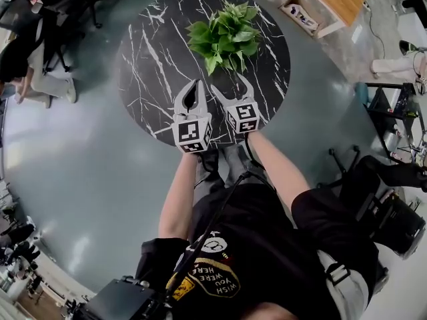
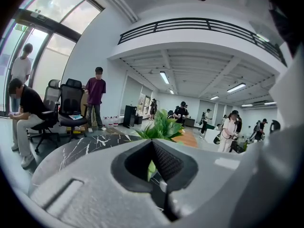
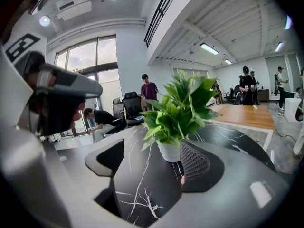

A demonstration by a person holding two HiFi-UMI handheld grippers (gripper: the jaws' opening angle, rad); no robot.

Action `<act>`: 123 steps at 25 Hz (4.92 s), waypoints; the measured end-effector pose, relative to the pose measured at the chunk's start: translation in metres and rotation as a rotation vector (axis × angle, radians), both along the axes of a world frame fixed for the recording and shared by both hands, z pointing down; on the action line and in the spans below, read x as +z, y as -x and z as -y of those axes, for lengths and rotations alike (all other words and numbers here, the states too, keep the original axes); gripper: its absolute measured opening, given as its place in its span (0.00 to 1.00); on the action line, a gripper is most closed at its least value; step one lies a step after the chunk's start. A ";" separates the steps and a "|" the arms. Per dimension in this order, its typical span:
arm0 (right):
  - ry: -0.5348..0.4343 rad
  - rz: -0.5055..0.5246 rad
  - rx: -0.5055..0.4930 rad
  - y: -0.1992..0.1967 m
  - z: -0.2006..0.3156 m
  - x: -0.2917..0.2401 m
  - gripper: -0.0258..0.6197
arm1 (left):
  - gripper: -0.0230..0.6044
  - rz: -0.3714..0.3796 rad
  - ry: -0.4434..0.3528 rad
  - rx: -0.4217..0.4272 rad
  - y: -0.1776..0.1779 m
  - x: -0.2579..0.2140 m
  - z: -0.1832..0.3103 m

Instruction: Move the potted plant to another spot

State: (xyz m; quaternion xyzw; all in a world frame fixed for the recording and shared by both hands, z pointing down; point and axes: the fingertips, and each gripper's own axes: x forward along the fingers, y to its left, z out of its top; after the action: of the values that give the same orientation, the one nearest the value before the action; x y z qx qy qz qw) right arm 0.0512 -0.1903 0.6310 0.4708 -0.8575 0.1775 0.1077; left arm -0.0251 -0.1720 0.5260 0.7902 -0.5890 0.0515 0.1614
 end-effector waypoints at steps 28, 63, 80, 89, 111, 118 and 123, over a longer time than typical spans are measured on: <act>-0.021 -0.160 0.117 0.014 0.131 0.100 0.81 | 0.04 -0.025 0.074 0.001 0.005 0.083 0.044; -0.051 -0.152 -0.114 0.213 0.196 0.105 0.80 | 0.04 -0.063 0.047 -0.193 0.122 0.078 0.038; -0.050 -0.133 -0.198 0.355 0.228 0.105 0.80 | 0.04 -0.063 0.052 -0.242 0.200 0.067 0.021; 0.024 -0.138 -0.199 0.315 0.186 0.109 0.77 | 0.04 -0.075 0.074 -0.249 0.198 0.071 0.011; -0.130 0.133 -0.341 0.164 -0.038 -0.231 0.04 | 0.04 0.036 -0.034 -0.288 0.136 -0.127 -0.052; -0.195 0.139 -0.347 0.153 -0.055 -0.270 0.04 | 0.04 0.116 -0.142 -0.276 0.124 -0.181 -0.060; -0.208 0.097 -0.357 0.152 -0.062 -0.272 0.04 | 0.04 0.116 -0.158 -0.281 0.121 -0.186 -0.068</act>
State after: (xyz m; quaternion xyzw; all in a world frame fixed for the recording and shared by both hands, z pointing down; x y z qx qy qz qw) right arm -0.1012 -0.1279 0.3590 0.3109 -0.9451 0.0888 0.0468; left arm -0.1458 -0.1045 0.3403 0.7058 -0.7043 0.0276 0.0702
